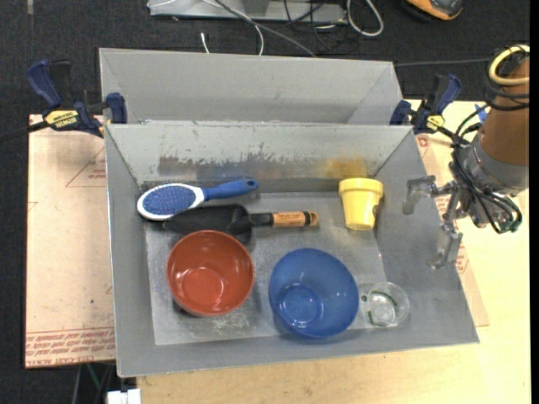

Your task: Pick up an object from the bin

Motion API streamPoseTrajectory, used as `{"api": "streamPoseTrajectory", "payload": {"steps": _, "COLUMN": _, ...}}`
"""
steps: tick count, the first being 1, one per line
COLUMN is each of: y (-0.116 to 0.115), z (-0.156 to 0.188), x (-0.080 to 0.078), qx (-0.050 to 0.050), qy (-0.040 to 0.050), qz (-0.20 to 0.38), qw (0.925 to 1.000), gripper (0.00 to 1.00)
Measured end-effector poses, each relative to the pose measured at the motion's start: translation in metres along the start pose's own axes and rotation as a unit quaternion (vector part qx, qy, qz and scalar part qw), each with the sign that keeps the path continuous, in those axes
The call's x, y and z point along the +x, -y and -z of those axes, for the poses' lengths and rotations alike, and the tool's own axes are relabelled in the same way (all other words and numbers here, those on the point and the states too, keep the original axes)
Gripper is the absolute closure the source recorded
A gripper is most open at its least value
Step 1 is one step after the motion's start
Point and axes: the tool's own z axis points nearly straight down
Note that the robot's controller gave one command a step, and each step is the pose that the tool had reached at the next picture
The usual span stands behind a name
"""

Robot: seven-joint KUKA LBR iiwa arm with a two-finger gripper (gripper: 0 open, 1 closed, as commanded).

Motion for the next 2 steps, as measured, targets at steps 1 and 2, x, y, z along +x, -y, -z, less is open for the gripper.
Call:
{"api": "streamPoseTrajectory", "payload": {"steps": 1, "y": -0.063, "z": 0.037, "x": 0.047, "qx": -0.002, "qy": 0.0006, "qz": -0.018, "qw": 0.9998, "gripper": 0.0}}
{"api": "streamPoseTrajectory", "payload": {"steps": 2, "y": -0.048, "z": -0.009, "x": -0.072, "qx": 0.001, "qy": 0.0048, "qz": -0.029, "qw": 0.9996, "gripper": 0.0}}
